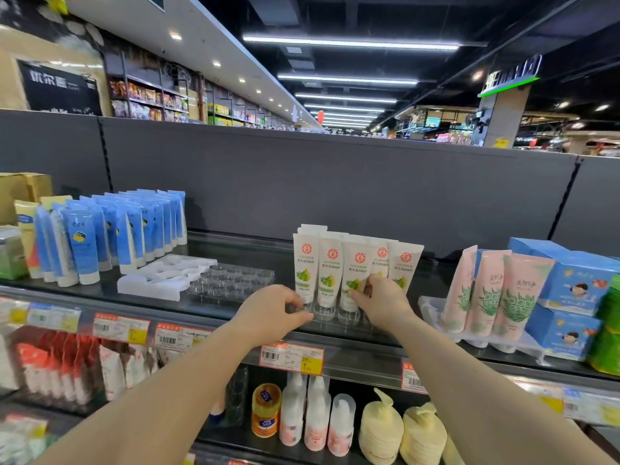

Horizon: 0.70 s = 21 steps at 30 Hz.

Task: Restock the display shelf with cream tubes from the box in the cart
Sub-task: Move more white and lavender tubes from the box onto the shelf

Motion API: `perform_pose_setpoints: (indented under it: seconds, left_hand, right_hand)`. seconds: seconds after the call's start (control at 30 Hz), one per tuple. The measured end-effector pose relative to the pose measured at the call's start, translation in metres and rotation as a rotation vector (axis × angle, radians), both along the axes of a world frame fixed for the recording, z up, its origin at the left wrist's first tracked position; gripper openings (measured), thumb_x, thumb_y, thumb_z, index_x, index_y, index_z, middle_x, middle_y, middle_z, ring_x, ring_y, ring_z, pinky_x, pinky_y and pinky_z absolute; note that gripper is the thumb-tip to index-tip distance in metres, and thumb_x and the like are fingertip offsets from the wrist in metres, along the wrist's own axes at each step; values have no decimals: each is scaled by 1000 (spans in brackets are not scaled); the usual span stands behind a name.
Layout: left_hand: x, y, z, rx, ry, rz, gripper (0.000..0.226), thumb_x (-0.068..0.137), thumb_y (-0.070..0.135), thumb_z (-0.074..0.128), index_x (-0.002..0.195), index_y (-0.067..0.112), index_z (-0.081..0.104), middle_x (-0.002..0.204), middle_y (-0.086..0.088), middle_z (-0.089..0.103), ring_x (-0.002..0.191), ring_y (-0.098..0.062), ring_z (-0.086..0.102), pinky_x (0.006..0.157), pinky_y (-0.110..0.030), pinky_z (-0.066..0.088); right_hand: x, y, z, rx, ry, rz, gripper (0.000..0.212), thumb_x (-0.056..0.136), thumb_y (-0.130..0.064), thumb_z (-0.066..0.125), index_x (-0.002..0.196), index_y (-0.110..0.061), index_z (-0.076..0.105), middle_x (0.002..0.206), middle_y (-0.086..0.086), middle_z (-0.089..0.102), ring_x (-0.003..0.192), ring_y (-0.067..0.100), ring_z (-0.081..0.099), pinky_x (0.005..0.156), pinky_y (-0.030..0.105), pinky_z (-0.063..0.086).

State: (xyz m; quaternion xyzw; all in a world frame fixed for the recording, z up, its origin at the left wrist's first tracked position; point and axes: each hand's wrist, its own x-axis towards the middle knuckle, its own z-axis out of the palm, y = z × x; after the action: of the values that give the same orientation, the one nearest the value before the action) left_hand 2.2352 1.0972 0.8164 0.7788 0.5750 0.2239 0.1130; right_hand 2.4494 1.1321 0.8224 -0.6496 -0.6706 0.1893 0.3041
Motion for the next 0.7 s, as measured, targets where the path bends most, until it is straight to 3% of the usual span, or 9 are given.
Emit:
perform_pose_setpoints:
  seconds: [0.1, 0.23, 0.37, 0.53, 0.7]
  left_hand:
    - [0, -2, 5, -31, -25, 3, 45, 91, 45, 57, 130, 24, 55, 123, 8, 58, 103, -6, 51, 89, -25, 44]
    - [-3, -7, 10, 1, -78, -5, 47, 91, 45, 57, 133, 24, 53, 125, 8, 59, 105, -7, 54, 90, -28, 47]
    - [-13, -25, 16, 35, -111, -28, 41, 92, 44, 56, 127, 23, 56, 119, 9, 61, 99, -4, 54, 80, -22, 43]
    - [-68, -62, 18, 123, 1, 4, 55, 93, 49, 53, 140, 21, 47, 142, 3, 50, 131, -15, 44, 108, -33, 36]
    - [-181, -117, 12, 112, 186, 101, 58, 94, 55, 45, 141, 21, 44, 148, -1, 42, 135, -22, 38, 111, -38, 31]
  right_hand:
    - [1, -5, 3, 7, 5, -11, 16, 92, -31, 62, 103, -21, 56, 117, -2, 64, 89, 10, 54, 70, 21, 42]
    - [-3, -24, 10, 40, 47, -53, 29, 93, -31, 62, 119, -19, 57, 122, -1, 63, 85, 7, 56, 60, 15, 41]
    - [-12, -51, 14, 94, -8, -144, 44, 95, -34, 56, 134, -12, 52, 129, 3, 62, 113, 19, 58, 84, 27, 45]
    - [-67, -91, 10, 195, -102, -193, 40, 97, -33, 51, 129, -11, 57, 124, 5, 64, 112, 23, 58, 89, 32, 45]
    - [-197, -137, -6, 279, -273, -21, 36, 98, -36, 46, 121, -14, 63, 120, 5, 65, 114, 25, 56, 94, 34, 44]
